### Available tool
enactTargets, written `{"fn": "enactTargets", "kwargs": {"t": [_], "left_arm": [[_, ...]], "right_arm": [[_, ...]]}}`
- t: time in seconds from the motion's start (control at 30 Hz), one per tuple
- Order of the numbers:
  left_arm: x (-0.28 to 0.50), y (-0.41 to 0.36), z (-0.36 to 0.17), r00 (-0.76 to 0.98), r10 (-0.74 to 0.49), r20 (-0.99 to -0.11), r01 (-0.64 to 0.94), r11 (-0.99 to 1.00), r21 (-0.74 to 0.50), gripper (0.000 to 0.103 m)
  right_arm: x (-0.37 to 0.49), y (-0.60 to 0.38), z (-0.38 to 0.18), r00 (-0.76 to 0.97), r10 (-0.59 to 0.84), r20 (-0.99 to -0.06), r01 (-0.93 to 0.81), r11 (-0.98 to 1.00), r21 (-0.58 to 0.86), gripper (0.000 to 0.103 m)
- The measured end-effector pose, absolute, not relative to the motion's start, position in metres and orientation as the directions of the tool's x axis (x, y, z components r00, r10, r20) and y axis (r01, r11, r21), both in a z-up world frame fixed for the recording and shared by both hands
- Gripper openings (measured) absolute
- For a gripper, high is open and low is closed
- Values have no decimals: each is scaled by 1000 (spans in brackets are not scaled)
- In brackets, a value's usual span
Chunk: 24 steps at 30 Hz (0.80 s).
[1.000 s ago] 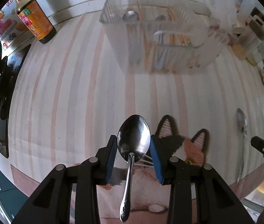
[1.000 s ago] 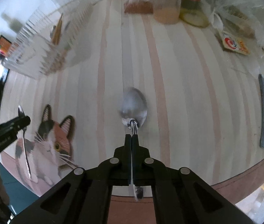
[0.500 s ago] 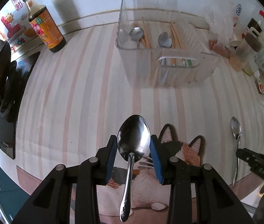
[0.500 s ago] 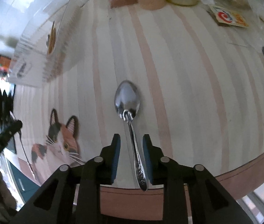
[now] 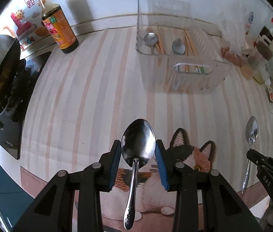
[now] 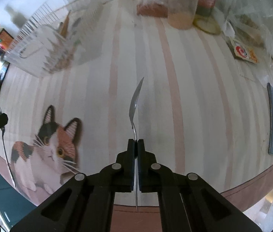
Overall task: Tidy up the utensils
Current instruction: 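Lift both spoons off the mat and move them toward the basket, then lower both spoons into the clear basket and open both tools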
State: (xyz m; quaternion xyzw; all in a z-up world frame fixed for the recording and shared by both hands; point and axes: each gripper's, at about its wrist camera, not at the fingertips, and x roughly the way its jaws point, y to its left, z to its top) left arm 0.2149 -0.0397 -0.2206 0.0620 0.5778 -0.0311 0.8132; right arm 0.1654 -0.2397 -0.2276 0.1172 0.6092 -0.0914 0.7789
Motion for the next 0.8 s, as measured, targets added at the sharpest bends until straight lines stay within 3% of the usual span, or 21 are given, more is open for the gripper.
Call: {"fn": "enactTargets", "kwargs": {"t": [0.27,0.53,0.8], "left_arm": [[214,-31,-190,373,-15,-928,101,995,25,32],[217,-29,-109,499,-89,-862,114,993,-36,32],[257,-39,-52,576,-136,-806,129,989,-75,32]], "right_arm": [[166,-219,-184,331,68,-941,276,947,165,2],[169,-217,-125,431,165,-887,216,936,279,2],[241,-189,-105,512,193,-837,143,942,304,2]]}}
